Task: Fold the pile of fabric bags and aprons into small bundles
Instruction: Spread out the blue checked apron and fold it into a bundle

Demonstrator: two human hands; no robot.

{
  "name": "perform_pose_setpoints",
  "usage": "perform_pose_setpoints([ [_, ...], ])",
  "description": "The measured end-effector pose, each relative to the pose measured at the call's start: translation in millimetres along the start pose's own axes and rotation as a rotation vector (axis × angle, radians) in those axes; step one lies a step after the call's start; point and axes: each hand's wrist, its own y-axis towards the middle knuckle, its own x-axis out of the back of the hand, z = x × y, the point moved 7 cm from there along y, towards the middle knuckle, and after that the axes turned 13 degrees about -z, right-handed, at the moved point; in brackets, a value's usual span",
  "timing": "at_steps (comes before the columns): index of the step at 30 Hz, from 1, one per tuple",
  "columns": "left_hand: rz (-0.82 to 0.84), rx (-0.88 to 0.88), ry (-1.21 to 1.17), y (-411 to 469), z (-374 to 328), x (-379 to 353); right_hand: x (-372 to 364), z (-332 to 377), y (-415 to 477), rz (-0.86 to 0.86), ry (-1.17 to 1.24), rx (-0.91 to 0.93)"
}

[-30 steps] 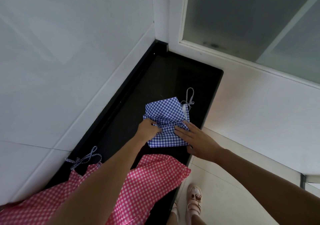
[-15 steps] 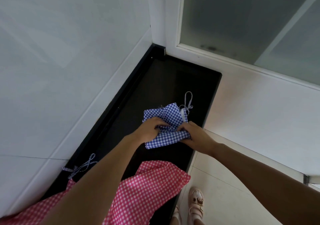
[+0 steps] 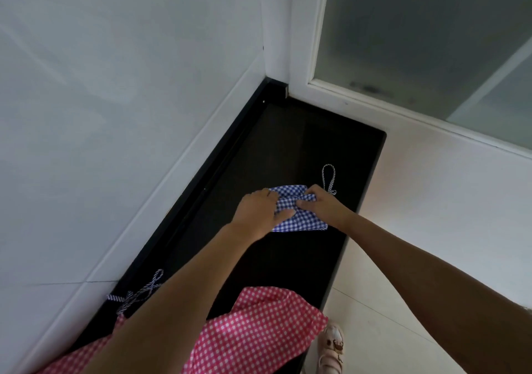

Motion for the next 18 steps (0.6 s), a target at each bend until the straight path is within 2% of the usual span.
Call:
perform_pose_setpoints([
  [3,-0.104,-0.137,0.195,-9.0,-13.0,-5.0,1.9,-12.0,13.0,-0.068,0.095,-0.128],
  [6,-0.11,-0.099,0.27,-16.8,-15.3,-21.9,0.3,-8.4,20.0,-0.039,0.085,-0.151],
  [9,-0.147,0.001,0.223,-7.5,-8.0,-30.6,-1.1,-4.4,19.1,-0.039,0.133,-0.208],
  [13,-0.205,0.007,0.194,15.0,-10.0,-21.4,4.5,-4.1,6.4,-0.136,0.305,-0.274],
  [16,-0.148,0.121,0.076,36.7,-1.8,-3.7,16.9,-1.3,-14.5,-0.191,0.529,-0.25],
  [18,-0.052,0.252,-0.068,44.2,7.8,0.4,29.6,-3.3,-33.8,-0.25,0.516,-0.201],
])
